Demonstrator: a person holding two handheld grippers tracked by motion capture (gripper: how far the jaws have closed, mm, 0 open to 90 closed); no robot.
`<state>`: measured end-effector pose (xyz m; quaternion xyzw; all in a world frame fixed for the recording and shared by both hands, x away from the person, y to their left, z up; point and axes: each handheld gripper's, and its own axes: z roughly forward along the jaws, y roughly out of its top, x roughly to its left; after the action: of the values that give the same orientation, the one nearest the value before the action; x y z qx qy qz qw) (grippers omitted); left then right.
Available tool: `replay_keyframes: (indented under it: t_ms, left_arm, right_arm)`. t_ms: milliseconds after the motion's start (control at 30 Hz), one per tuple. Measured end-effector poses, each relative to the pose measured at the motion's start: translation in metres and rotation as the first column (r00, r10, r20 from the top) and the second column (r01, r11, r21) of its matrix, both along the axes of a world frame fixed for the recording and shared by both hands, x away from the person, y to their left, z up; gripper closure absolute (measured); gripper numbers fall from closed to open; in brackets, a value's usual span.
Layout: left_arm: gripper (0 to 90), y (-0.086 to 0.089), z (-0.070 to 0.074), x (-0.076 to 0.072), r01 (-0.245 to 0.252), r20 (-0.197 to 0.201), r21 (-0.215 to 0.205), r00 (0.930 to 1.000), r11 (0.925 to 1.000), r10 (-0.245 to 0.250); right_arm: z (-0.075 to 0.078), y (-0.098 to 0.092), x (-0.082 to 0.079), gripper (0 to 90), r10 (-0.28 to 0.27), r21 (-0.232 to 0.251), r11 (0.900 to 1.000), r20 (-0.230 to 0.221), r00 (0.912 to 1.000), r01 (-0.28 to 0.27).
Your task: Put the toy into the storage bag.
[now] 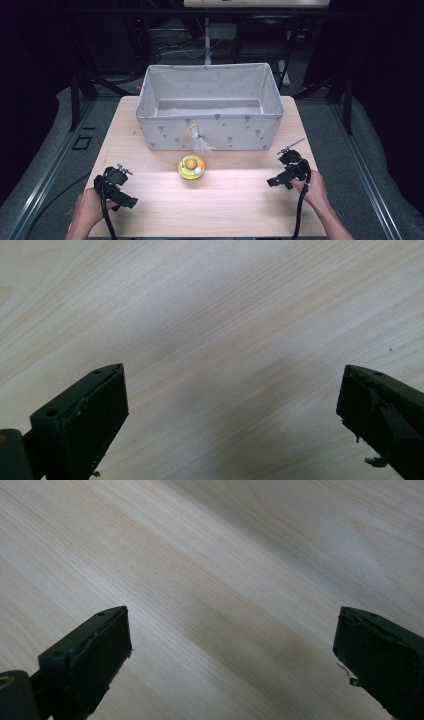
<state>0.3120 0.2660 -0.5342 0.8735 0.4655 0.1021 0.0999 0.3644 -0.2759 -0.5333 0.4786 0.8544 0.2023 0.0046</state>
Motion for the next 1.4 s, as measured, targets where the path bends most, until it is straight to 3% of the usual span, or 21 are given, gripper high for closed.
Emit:
replay_keyframes:
  t_ms: [100,133,333,567,933,1200,1300,1400]
  left_arm:
    - [0.3,-0.003,0.001,-0.001,0.005,0.0,0.003,1.0,1.0,-0.005]
    - [0.3,-0.004,0.002,-0.002,0.006,-0.003,0.003,1.0,1.0,-0.006]
    - [0.3,-0.009,0.007,-0.006,0.018,-0.015,0.009,0.9997,0.9998,-0.017]
    - [0.2,-0.016,0.021,-0.008,0.029,-0.016,-0.013,0.9994,0.9995,-0.029]
    - [0.2,-0.031,0.051,0.001,0.054,0.023,-0.088,0.9984,0.9947,-0.052]
    - [0.2,-0.041,0.066,0.001,0.085,0.04,-0.097,0.9959,0.9917,-0.081]
    - [0.2,-0.041,0.071,0.003,0.076,0.045,-0.116,0.9965,0.9903,-0.071]
    - [0.2,-0.042,0.075,0.005,0.077,0.045,-0.108,0.9964,0.9912,-0.072]
  right_arm:
    - [0.0,0.0,0.0,1.8,0.001,0.002,1.0,0.0,1.0,-0.001]
    - [0.001,-0.001,0.001,2.0,0.02,-0.019,1.0,-0.002,0.9998,-0.02]
    - [0.0,0.002,0.002,2.0,0.026,-0.006,1.0,0.01,0.9996,-0.026]
    - [0.001,0.003,0.001,2.3,0.034,-0.012,0.999,0.011,0.9994,-0.033]
    - [0.005,0.004,-0.002,2.9,0.026,-0.032,0.999,0.028,0.9993,-0.025]
    - [0.005,0.007,-0.001,2.9,0.028,-0.04,0.999,0.03,0.9991,-0.027]
    - [0.002,0.007,0.0,3.1,0.029,-0.033,0.999,0.013,0.9995,-0.029]
    - [0.003,0.008,-0.001,3.1,0.029,-0.034,0.999,0.016,0.9994,-0.028]
